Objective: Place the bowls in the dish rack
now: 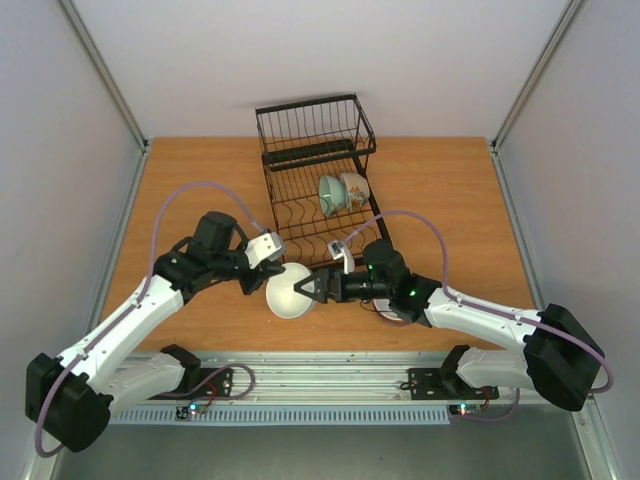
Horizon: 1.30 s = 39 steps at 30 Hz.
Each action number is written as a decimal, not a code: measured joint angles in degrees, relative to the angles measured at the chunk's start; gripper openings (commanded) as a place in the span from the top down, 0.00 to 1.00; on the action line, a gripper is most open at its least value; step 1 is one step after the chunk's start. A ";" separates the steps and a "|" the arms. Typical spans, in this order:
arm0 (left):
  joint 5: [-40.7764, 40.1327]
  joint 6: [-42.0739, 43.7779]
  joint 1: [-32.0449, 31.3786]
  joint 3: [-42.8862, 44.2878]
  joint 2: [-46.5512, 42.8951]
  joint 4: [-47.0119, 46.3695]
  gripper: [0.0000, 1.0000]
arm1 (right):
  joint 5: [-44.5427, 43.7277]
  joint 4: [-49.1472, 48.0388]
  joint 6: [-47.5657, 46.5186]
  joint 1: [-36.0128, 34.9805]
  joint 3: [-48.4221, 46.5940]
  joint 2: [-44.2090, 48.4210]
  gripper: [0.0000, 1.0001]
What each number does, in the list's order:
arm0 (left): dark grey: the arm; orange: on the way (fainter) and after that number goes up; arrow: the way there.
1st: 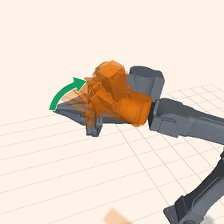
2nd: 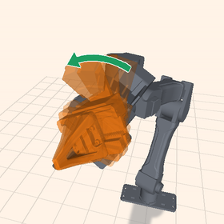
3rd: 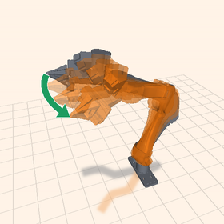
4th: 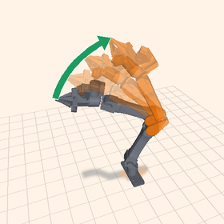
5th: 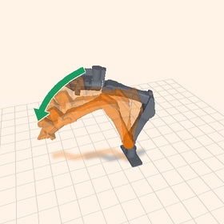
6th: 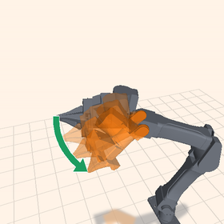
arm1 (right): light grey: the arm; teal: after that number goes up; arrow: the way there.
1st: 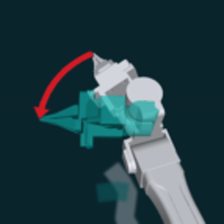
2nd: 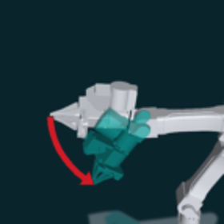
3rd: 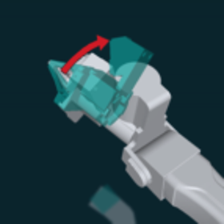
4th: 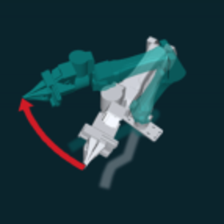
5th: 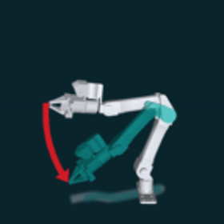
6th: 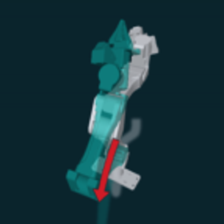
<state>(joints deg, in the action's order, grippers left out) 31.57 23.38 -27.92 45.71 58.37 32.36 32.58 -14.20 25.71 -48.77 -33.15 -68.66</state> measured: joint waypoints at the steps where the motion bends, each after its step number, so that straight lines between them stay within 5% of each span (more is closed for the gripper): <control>1: -0.09 0.00 0.00 -0.09 0.00 -0.07 0.99 | 0.02 -0.13 0.02 -0.09 0.00 0.00 0.13; 16: 0.35 -2.01 -0.39 -0.66 -0.96 -3.85 0.99 | -4.17 3.85 2.80 -0.42 1.51 -2.99 0.98; 27: 0.13 -1.73 0.26 -0.68 -1.20 -4.70 0.97 | -0.39 2.80 -0.76 -1.09 -0.26 -2.08 0.99; 35: -0.50 -1.75 0.26 -0.39 -0.09 -3.37 0.38 | -4.55 14.82 -6.43 -1.84 -5.01 -1.60 0.99; 39: -0.35 -1.49 0.35 1.33 2.21 -0.94 0.22 | -9.03 24.04 -11.08 -3.06 -7.78 0.66 0.99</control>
<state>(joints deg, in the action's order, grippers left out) 31.22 21.89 -27.57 47.05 60.58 31.42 23.55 9.85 14.63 -51.83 -40.93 -68.01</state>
